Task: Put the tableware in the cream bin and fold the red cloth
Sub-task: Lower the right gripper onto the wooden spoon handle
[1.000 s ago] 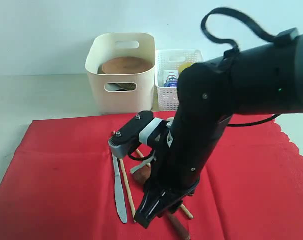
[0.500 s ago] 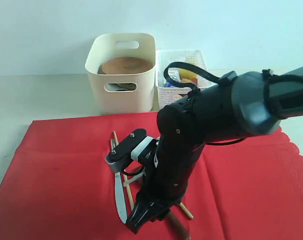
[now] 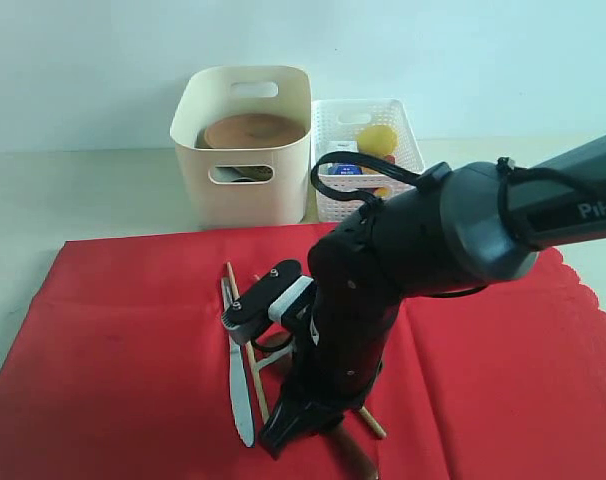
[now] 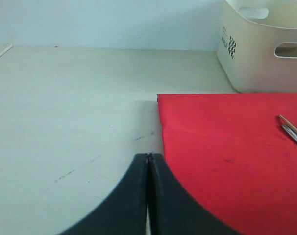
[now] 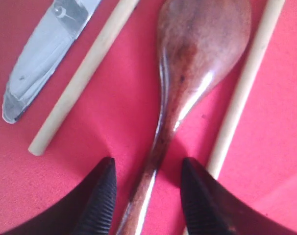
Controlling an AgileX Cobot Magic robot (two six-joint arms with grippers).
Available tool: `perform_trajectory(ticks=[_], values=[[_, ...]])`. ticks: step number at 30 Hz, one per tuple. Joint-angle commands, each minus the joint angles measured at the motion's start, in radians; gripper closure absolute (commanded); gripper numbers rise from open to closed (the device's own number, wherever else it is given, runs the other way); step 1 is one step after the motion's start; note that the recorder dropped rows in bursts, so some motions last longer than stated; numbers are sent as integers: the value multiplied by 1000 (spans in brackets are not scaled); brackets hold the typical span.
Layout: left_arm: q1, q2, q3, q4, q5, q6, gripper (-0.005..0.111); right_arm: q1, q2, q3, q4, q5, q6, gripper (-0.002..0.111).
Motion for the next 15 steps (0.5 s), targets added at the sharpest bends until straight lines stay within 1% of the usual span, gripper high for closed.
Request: perform_trajectory(ticks=[1,2,5,9,15], values=[[1,-7,0,2,-8,2,107,4,2,-2,-15,-4,8,67],[1,-7,0,2,-8,2,107,4,2,-2,-15,-2,8,69],[1,-7,0,2,-8,2,107,4,2,-2,-15,2,8,83],[1,-7,0,2,-8,2,107,4,2,-2,-15,6,8,108],[1,-7,0,2,-8,2,107,4,-5,-2,-15,6,8,108]])
